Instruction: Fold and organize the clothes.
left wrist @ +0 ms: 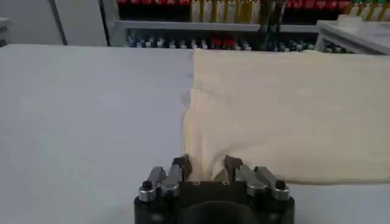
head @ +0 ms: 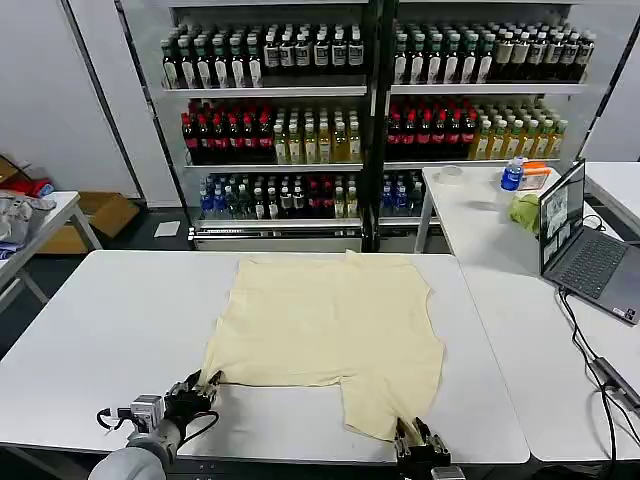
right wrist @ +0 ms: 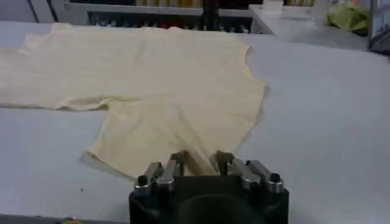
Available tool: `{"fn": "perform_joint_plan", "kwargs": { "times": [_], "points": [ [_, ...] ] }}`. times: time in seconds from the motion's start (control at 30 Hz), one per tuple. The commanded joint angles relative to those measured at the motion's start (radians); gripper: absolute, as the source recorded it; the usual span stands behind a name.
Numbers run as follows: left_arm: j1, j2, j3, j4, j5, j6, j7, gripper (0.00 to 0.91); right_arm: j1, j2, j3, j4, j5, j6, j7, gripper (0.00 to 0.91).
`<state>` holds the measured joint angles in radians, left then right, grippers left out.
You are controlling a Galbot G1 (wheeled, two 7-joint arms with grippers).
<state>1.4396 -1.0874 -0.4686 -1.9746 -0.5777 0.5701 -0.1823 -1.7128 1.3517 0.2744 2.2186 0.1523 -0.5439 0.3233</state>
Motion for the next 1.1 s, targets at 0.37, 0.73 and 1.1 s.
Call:
{"fn": "perform_joint_plan", "kwargs": {
  "times": [0.37,0.73,1.1],
  "points": [
    [0.021,-0.006,-0.020,-0.057,-0.014,0.006,0.005,0.010,-0.027,-0.014,0.007,0.068,0.004,0.038,-0.015,0.000],
    [0.129,-0.020,-0.099,-0.206,-0.016,0.006,-0.025,0.010,-0.135,-0.080,0.087,0.250,-0.028,0.068,-0.042,0.000],
    [0.223,-0.009,-0.225,-0.325,-0.079,0.007,-0.030,0.010,-0.177,-0.105,0.178,0.307,0.006,0.115,-0.058,0.000]
  ]
}}
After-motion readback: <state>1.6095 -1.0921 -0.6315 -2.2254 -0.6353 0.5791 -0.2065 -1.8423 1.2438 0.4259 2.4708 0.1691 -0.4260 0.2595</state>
